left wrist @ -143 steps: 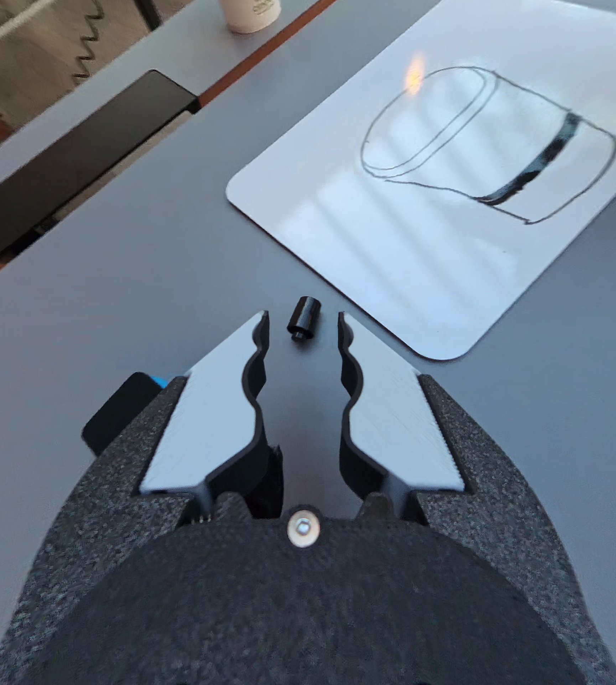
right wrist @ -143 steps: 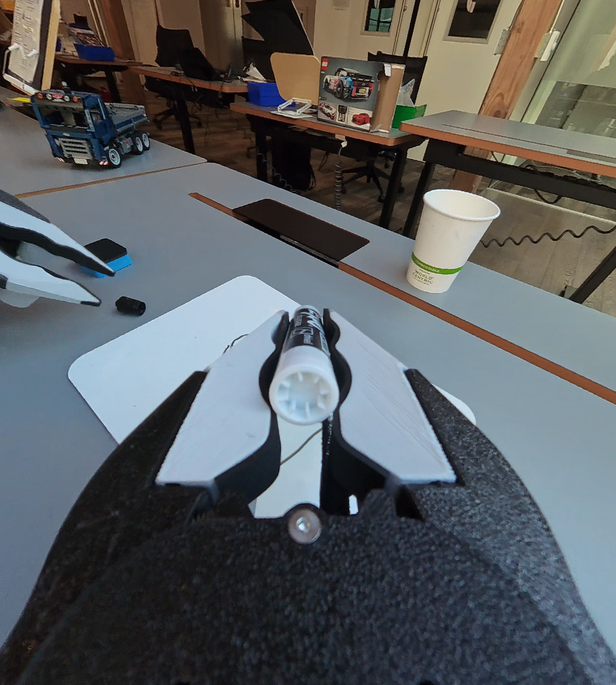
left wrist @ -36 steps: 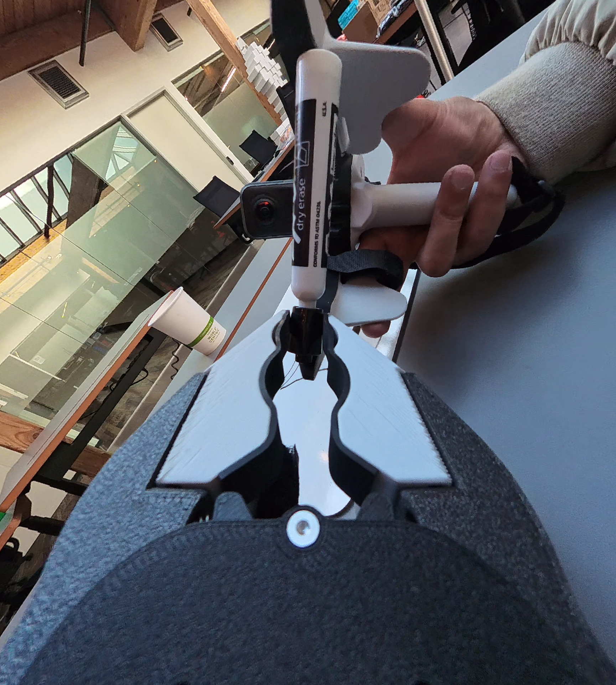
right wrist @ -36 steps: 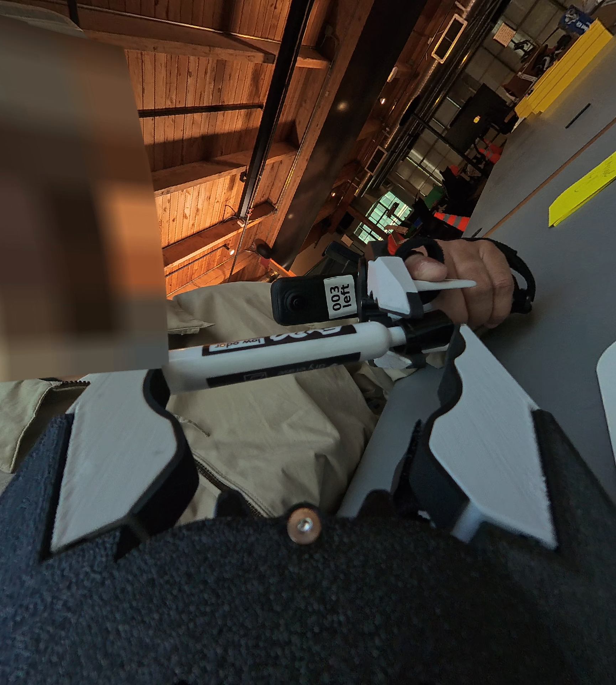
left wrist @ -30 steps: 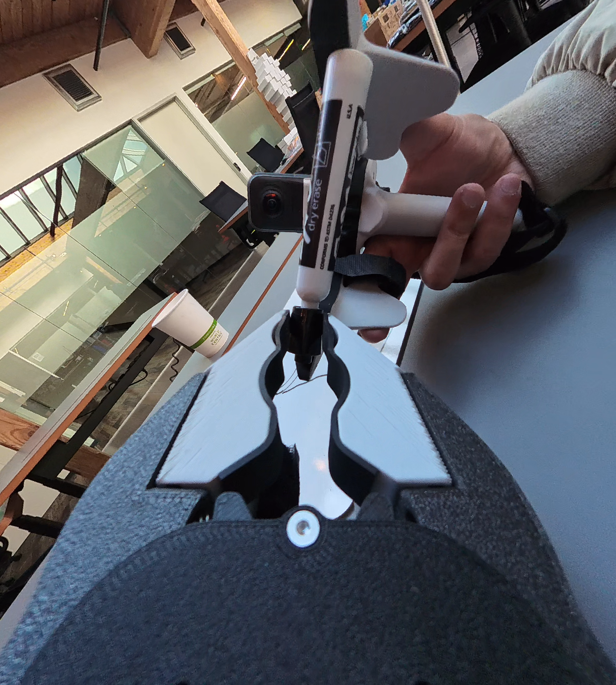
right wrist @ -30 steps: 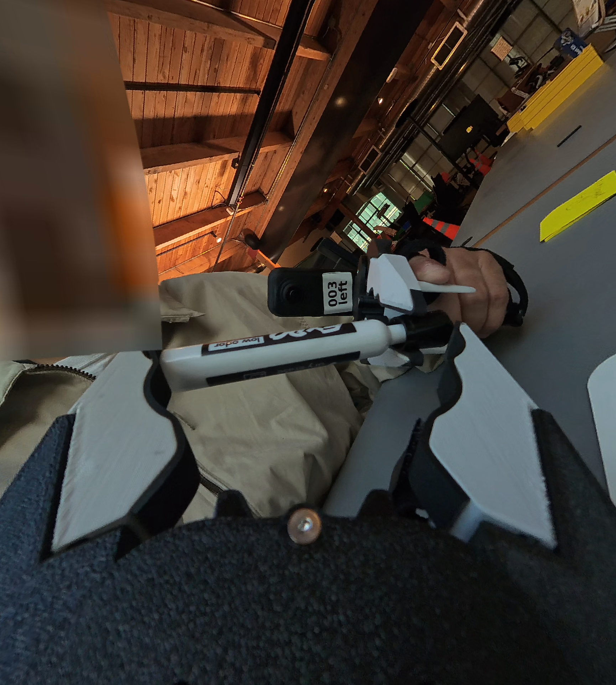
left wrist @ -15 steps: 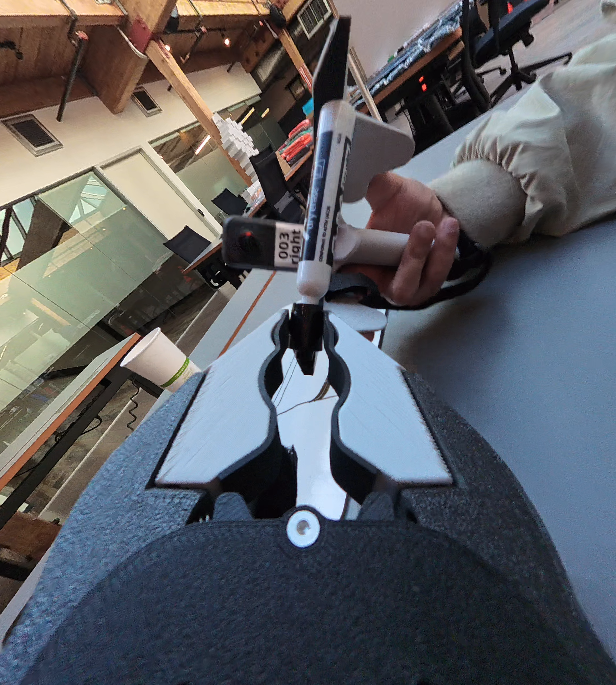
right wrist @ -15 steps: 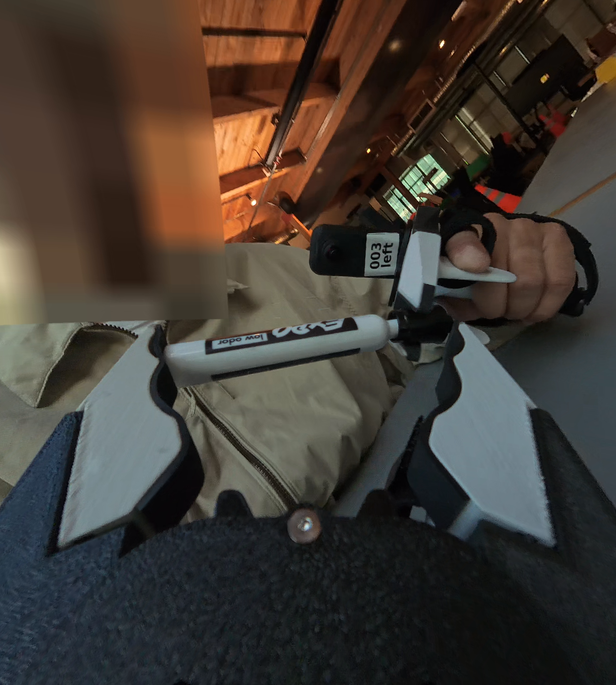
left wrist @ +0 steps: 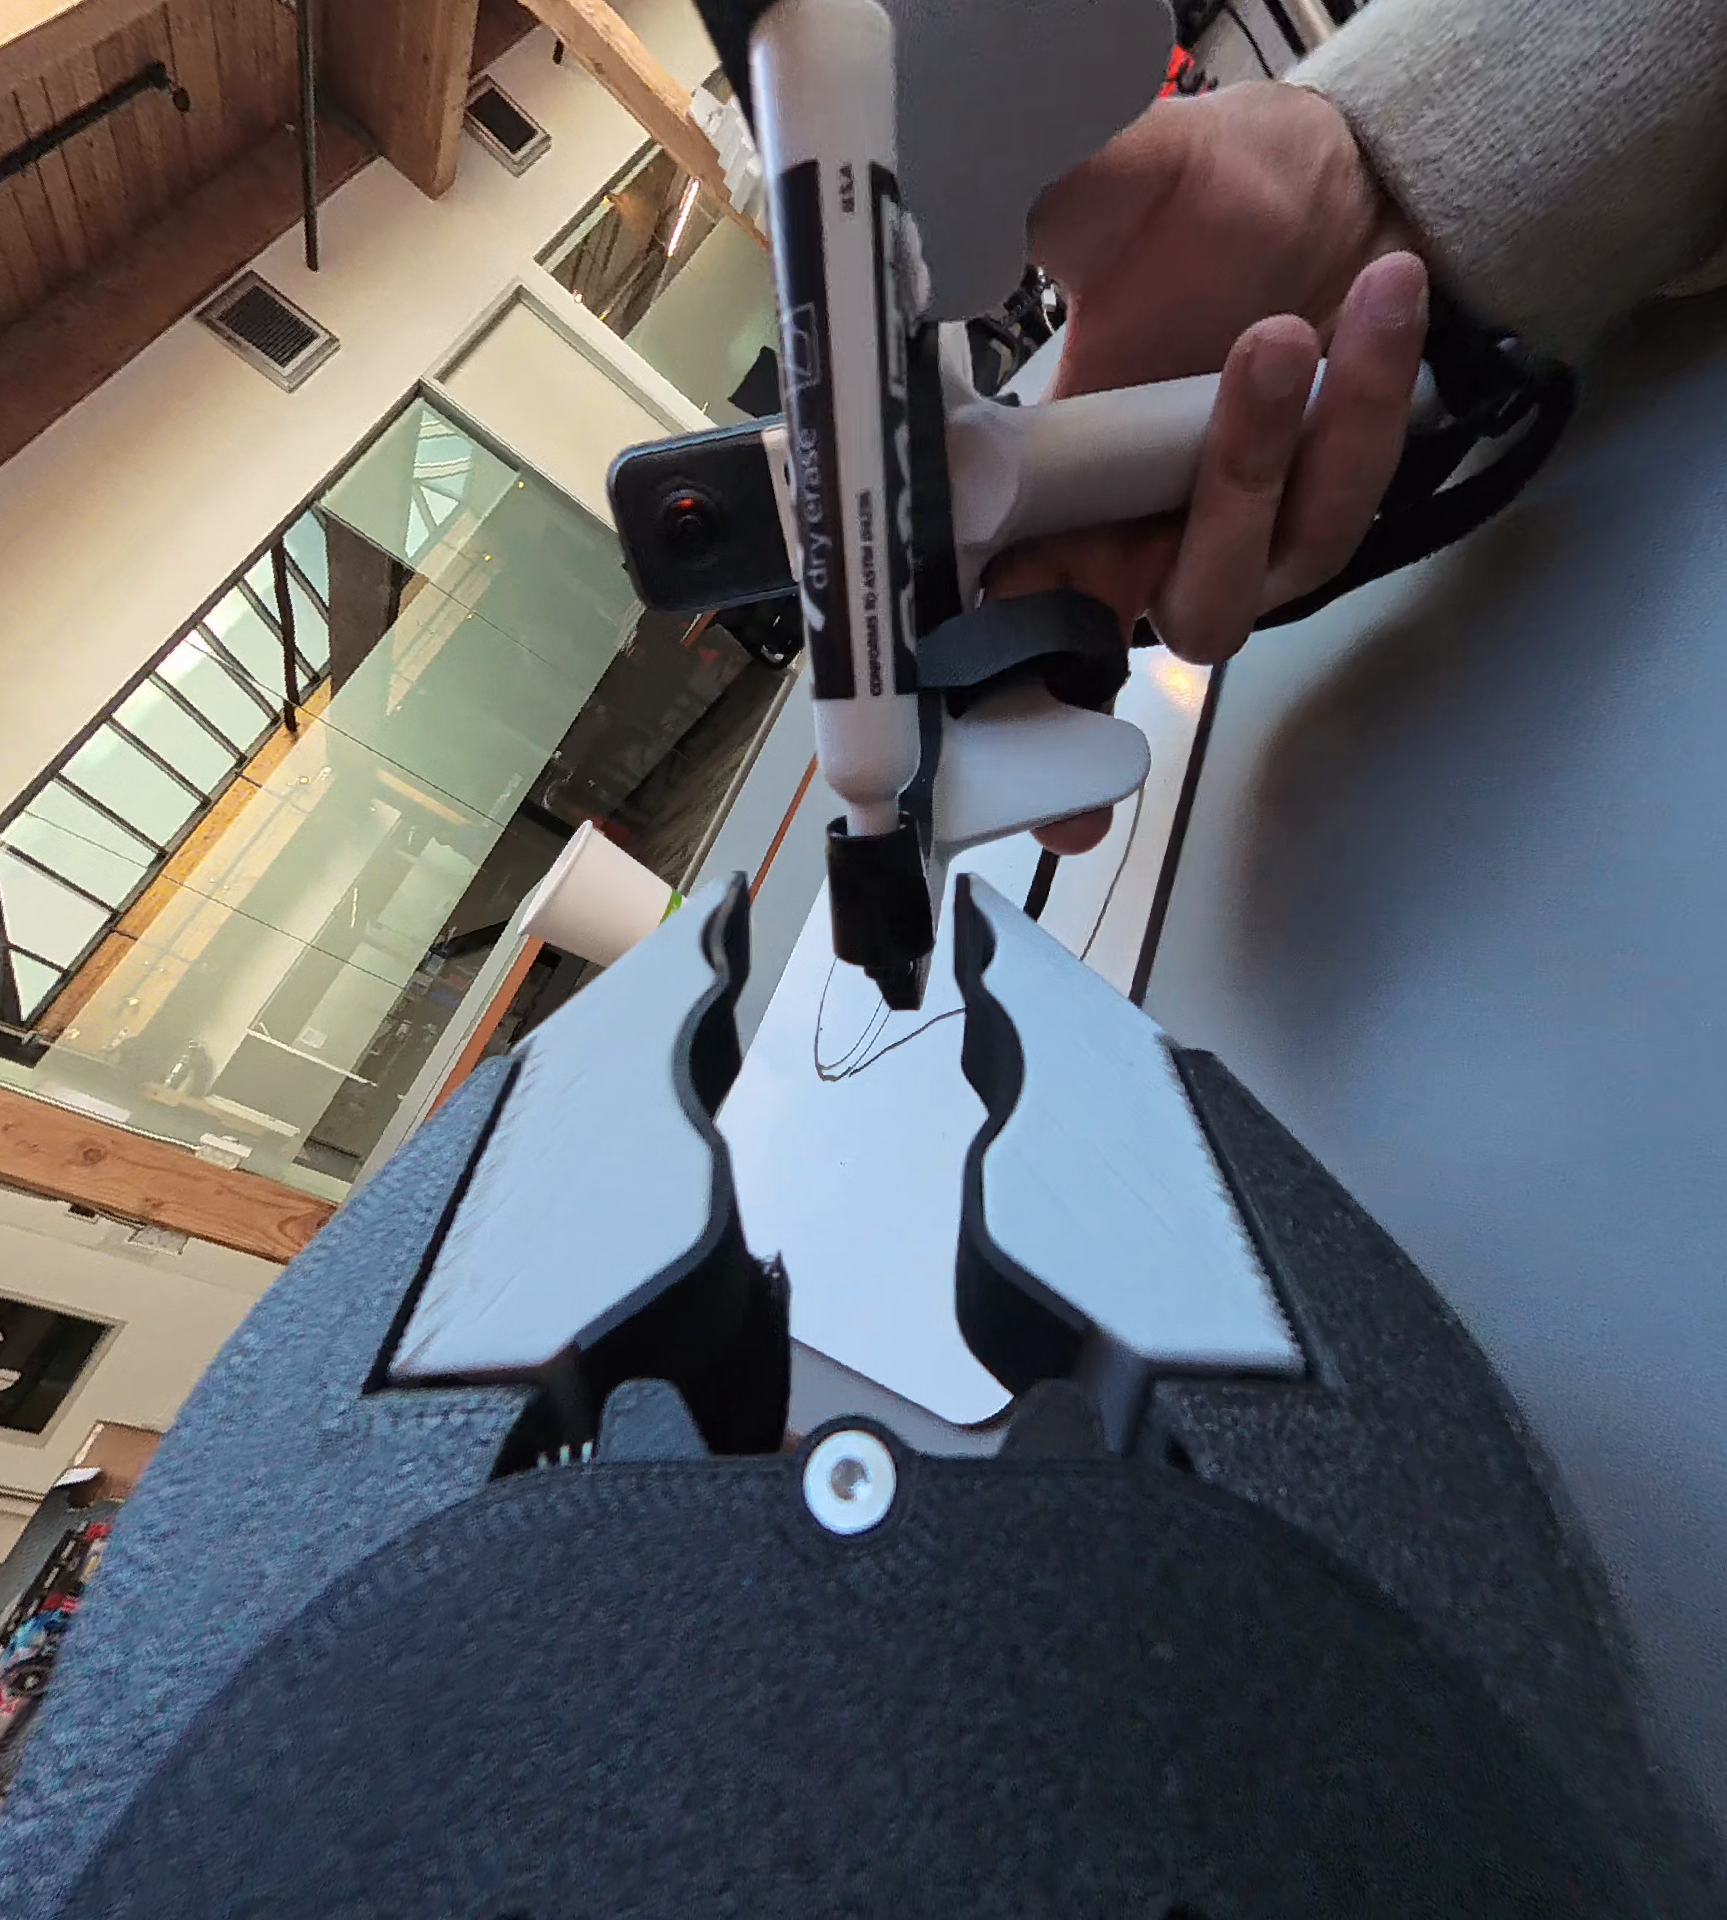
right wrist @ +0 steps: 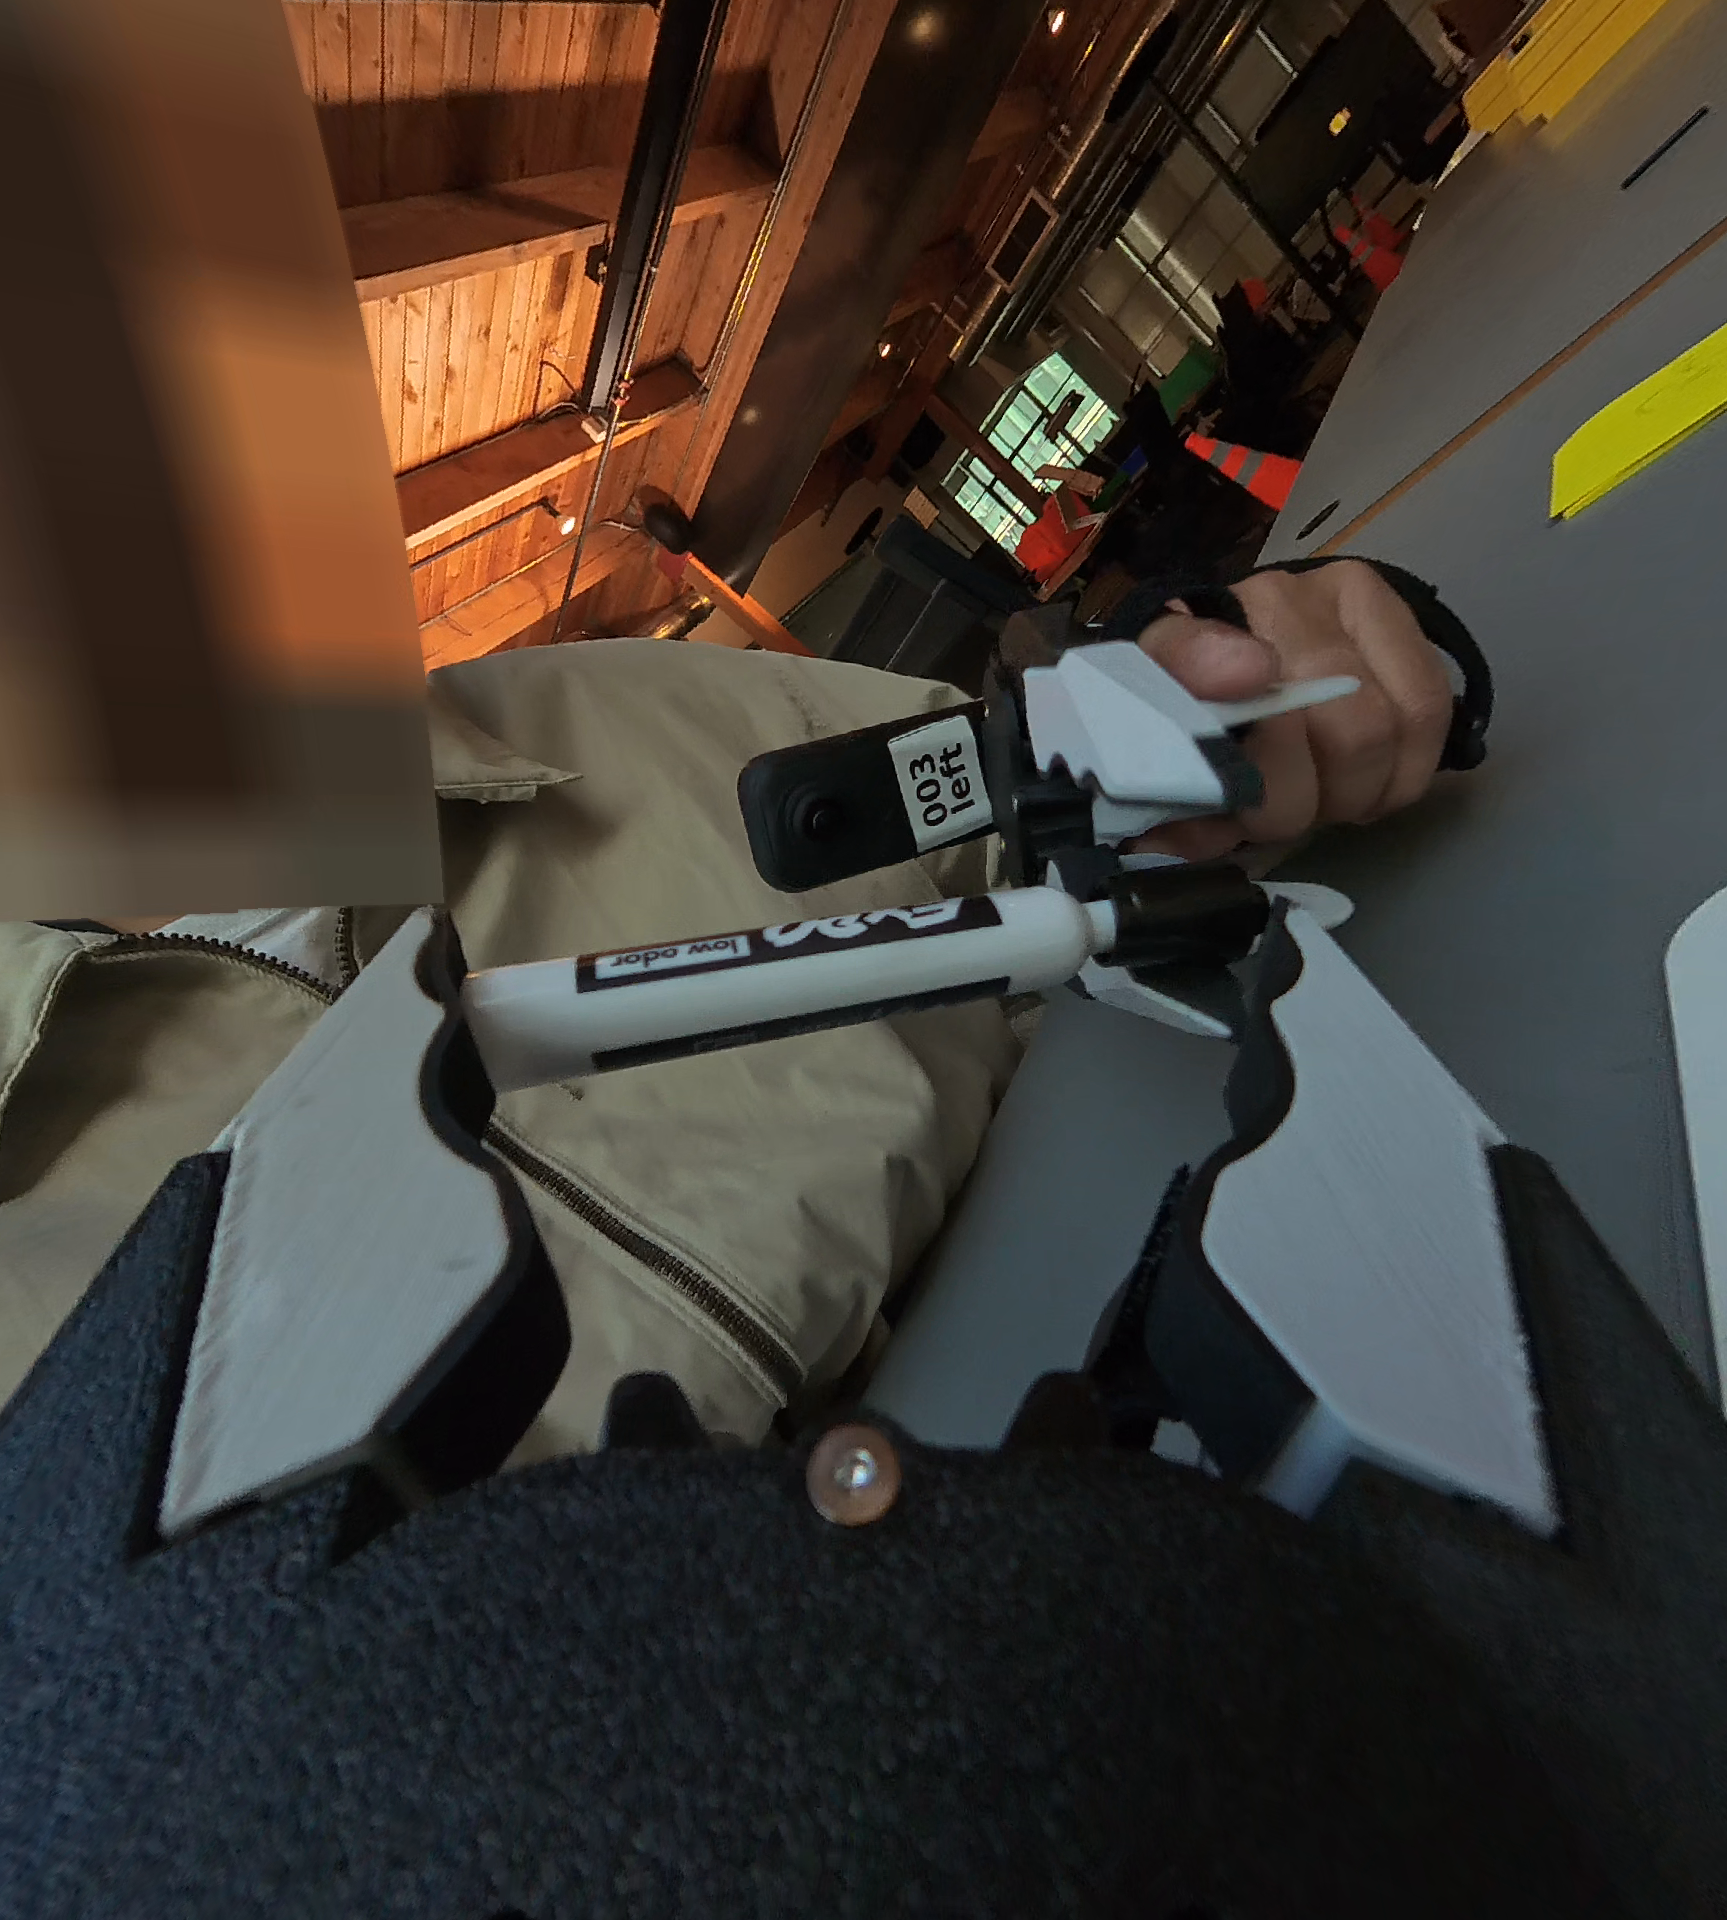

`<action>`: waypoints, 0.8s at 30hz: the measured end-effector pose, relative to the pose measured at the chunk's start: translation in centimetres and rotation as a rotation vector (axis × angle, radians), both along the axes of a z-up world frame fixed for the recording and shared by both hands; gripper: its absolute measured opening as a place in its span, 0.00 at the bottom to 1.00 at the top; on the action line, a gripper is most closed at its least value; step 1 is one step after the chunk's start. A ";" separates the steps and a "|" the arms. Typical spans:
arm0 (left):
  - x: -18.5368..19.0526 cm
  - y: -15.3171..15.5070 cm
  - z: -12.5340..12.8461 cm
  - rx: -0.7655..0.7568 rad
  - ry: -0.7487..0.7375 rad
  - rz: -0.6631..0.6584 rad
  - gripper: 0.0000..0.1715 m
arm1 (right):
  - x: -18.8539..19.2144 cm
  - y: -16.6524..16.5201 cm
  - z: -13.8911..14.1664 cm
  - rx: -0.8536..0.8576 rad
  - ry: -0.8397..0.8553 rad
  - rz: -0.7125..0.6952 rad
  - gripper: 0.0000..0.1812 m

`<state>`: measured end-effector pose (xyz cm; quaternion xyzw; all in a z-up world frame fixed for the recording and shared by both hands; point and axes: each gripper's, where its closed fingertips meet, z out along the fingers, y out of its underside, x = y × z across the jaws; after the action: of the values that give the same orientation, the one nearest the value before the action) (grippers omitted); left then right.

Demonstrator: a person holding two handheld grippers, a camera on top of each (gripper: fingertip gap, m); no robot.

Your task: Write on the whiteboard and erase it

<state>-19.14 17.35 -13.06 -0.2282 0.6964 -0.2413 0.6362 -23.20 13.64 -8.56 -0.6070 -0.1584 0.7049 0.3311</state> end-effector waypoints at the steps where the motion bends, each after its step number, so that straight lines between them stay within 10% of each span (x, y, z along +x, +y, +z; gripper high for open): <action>1: 0.0 -0.2 -0.4 0.025 0.010 -0.007 0.14 | -0.3 -0.1 0.0 0.007 -0.007 0.003 0.80; 24: 1.2 0.1 -0.5 -0.504 0.145 -0.030 0.11 | 3.7 4.6 0.2 0.543 -0.427 -0.650 0.09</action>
<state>-17.97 17.47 -13.55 -0.3860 0.6612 -0.3996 0.5042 -19.51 18.23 -8.38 -0.6477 -0.2034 0.3573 0.6414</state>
